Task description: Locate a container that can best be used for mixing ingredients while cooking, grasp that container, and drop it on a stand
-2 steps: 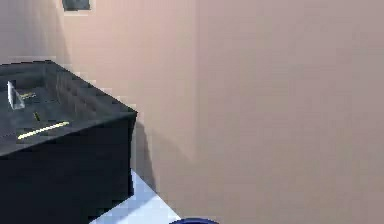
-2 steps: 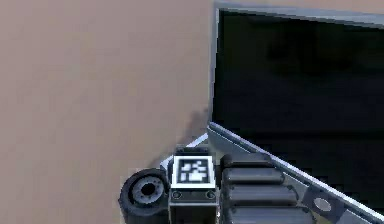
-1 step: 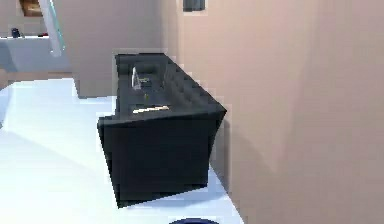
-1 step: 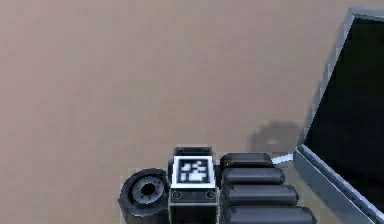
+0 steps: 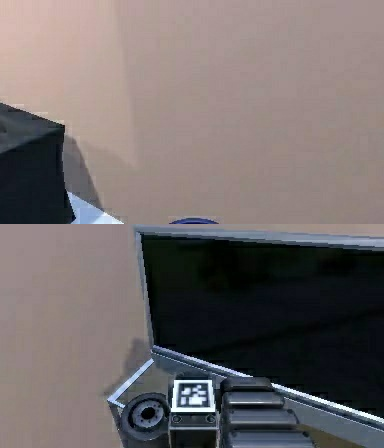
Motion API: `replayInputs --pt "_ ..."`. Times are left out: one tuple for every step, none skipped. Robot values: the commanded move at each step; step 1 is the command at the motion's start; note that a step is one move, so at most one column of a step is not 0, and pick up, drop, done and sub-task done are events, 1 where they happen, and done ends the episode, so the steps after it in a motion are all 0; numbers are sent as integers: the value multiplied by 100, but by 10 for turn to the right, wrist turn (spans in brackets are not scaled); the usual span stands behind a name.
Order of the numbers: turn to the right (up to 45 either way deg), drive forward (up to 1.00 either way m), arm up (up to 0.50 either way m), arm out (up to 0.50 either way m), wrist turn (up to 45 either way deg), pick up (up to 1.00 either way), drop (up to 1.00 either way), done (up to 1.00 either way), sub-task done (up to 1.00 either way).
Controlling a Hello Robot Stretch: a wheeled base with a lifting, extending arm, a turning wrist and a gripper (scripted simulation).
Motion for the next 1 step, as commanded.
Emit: replayInputs --pt "450 0 0 0 0 0 0 0 0"
